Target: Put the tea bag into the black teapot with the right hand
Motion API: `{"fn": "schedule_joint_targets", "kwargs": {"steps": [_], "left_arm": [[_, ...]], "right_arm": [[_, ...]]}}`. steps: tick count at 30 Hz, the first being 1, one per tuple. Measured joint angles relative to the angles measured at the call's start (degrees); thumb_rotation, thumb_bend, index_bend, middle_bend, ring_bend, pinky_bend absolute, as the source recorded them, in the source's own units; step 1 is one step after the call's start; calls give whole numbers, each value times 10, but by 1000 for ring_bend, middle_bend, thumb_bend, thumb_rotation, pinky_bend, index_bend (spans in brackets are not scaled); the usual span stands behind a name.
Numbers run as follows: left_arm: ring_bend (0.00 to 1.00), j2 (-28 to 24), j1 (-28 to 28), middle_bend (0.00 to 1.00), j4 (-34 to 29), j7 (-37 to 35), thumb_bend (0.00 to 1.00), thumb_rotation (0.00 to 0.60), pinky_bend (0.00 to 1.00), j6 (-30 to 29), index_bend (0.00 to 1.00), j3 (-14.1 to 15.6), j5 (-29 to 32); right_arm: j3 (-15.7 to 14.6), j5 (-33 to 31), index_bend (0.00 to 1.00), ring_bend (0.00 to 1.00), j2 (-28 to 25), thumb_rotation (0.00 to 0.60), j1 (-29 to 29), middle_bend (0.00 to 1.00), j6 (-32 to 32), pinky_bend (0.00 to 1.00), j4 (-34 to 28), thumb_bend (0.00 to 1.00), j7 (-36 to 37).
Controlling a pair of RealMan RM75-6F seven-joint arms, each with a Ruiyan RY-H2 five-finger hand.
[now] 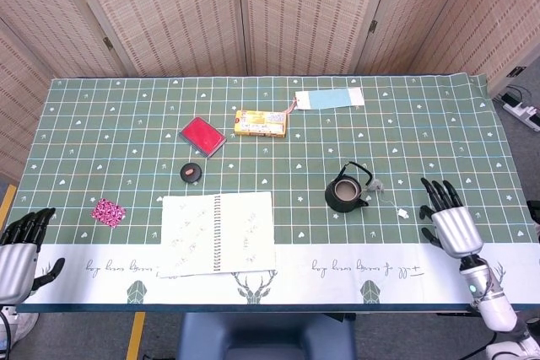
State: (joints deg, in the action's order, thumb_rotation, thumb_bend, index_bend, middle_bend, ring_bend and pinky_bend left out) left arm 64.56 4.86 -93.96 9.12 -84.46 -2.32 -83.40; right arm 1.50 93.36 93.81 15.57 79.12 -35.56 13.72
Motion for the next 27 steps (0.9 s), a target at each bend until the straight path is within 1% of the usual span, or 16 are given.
{"fn": "schedule_joint_targets", "kwargs": {"steps": [5, 10, 27], "left_arm": [[65, 2, 1, 56, 0, 6, 284, 600, 119, 2, 0, 0, 2], [65, 3, 1, 56, 0, 7, 284, 600, 119, 3, 0, -1, 4], [65, 2, 1, 56, 1, 5, 284, 600, 119, 1, 0, 0, 0]], "right_arm": [[1, -7, 510, 0, 25, 600, 7, 0, -8, 0, 44, 297, 15], [5, -22, 514, 0, 47, 600, 17, 0, -38, 0, 79, 296, 19], [-1, -31, 534, 0, 103, 600, 47, 1, -80, 0, 136, 297, 29]]}}
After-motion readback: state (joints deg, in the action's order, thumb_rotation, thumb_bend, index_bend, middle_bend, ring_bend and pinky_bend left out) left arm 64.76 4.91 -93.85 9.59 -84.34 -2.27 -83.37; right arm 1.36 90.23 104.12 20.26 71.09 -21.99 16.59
